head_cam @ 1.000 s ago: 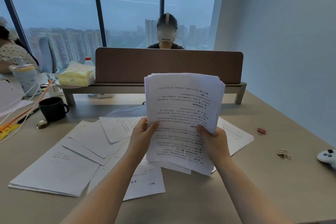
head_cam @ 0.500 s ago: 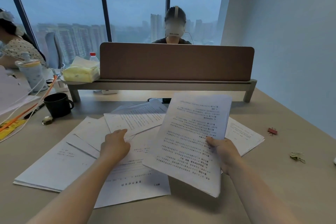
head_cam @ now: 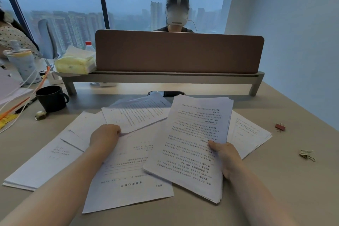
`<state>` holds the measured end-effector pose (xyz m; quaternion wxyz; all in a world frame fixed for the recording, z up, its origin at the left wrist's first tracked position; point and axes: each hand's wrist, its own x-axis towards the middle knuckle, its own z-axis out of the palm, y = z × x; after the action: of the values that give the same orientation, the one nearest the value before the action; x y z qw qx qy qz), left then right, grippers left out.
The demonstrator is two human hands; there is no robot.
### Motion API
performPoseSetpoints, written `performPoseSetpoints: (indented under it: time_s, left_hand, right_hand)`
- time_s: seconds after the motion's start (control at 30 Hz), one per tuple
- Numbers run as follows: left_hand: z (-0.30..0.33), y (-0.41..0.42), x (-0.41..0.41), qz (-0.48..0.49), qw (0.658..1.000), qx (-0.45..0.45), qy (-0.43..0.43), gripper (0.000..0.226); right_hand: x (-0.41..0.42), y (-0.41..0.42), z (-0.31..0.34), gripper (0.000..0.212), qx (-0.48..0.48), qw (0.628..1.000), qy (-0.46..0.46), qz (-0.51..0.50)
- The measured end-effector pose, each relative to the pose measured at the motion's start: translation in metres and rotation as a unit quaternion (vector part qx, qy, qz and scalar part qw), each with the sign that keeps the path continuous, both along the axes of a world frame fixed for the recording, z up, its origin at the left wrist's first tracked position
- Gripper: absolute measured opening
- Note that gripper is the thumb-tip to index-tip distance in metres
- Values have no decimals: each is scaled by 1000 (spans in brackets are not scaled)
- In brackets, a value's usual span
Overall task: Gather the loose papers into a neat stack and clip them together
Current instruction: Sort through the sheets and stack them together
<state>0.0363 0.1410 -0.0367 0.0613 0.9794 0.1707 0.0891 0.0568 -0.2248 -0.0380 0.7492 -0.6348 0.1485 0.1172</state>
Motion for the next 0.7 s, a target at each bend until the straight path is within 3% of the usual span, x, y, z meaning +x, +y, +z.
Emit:
performPoseSetpoints:
  time_s: [0.33,0.57,0.7]
  left_hand:
    - [16,-3,-23,-10,995,92,-36,16]
    - [12,-9,-51,-29,998,54,10,13]
    - [10,-13,-58,-6,993,-28,113,62]
  right_hand:
    - [-1,-1,-1,17,11,1000,-16,-21]
    - [-4,-2,-1,25,14,999,-22,-25]
    - [-4,-4,-2,27,13,999,-25,-25]
